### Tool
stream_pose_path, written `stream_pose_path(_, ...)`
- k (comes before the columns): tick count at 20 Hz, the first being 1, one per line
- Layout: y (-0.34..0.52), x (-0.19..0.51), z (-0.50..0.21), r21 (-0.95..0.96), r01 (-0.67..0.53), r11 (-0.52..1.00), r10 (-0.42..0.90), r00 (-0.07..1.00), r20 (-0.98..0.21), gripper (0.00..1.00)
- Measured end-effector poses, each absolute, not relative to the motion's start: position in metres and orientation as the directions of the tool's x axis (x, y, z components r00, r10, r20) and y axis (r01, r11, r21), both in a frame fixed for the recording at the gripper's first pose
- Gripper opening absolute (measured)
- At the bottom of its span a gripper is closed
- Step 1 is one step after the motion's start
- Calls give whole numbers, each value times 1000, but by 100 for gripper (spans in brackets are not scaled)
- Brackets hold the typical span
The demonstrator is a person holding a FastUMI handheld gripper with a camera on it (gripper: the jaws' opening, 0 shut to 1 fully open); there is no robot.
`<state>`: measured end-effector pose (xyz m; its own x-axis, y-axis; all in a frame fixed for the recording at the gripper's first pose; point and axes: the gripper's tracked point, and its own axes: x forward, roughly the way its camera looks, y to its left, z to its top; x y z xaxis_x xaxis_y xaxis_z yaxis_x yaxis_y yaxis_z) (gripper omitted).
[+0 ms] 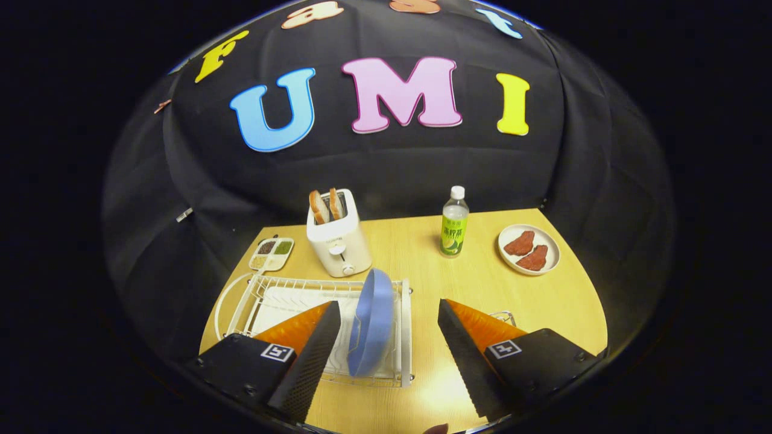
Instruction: Take the plate from the dish rack, then take the spoon from the basket and place it into the plate.
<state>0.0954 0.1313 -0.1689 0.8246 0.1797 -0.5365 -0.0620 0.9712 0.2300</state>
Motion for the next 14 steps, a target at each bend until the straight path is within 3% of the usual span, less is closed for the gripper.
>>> stream_pose_path(7, 153, 114, -239, 157, -33, 987, 130, 737, -664, 85)
stream_pose_path(11, 163, 114, -266, 115, -6, 993, 88, 680, -727, 50)
stream_pose_path(14, 157, 116, -266, 52, 55, 997, 1, 671, -742, 33)
